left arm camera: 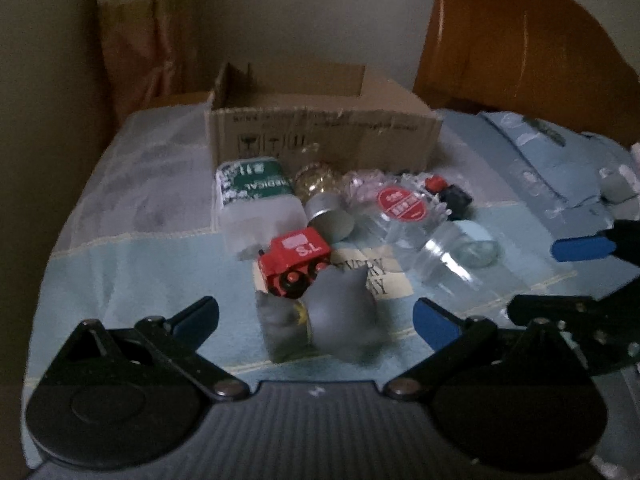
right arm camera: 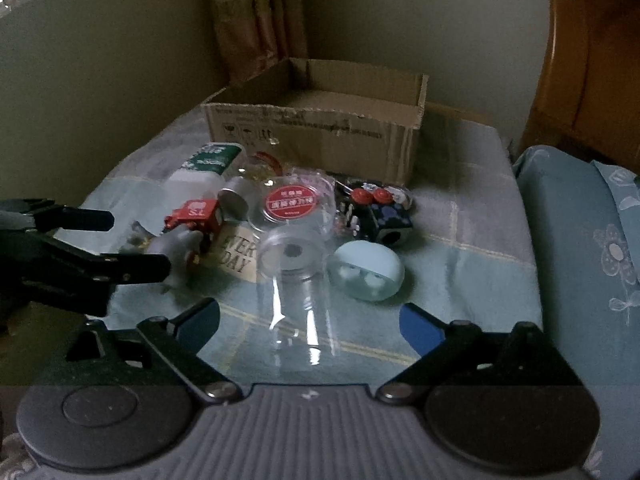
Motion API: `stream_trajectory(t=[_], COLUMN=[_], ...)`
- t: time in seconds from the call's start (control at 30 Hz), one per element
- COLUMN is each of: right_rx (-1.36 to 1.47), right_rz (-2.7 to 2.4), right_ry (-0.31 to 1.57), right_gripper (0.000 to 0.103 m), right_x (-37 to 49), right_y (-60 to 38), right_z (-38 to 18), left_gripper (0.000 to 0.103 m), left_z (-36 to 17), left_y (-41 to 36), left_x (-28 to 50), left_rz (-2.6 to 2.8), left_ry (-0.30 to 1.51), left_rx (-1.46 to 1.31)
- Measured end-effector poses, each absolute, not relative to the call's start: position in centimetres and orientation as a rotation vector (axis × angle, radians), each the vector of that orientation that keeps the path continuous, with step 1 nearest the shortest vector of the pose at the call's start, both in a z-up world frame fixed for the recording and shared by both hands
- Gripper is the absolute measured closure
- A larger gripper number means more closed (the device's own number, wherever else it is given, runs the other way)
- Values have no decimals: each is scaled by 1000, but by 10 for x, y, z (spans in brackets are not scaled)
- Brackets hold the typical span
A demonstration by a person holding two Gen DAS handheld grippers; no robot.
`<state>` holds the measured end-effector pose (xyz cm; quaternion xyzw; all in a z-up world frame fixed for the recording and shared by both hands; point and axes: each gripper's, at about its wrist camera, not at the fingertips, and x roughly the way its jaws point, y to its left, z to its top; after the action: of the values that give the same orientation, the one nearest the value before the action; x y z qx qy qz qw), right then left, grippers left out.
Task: Organize rigid objects
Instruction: 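Grasp the grey cat figurine with the left tool while the right tool grasps the clear plastic cup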
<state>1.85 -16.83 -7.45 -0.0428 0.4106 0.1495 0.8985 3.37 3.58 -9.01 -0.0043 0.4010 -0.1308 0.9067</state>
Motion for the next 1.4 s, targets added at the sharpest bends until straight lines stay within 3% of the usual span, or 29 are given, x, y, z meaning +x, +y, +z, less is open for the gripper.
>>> stream_trajectory(t=[0.3,0.57,0.87,1.4], right_rx=[-135,-130,-145,-197], right_rz=[328,351,377,435], right_ry=[838,832,844,887], right_gripper=[4,4,4,39], right_x=[20,22,24,48], right_y=[-172,-169,-160,-137], right_z=[-77,-77,-84,-102], left_gripper=[4,27,28,28], left_z=[-112,-120,-117,-117], left_y=[20,16,25,54], left_x=[57,61,55,46], left_rz=[-197,-151,-173,-148], left_ry=[890,913,919,929], left_rx=[-19,-7,21,42])
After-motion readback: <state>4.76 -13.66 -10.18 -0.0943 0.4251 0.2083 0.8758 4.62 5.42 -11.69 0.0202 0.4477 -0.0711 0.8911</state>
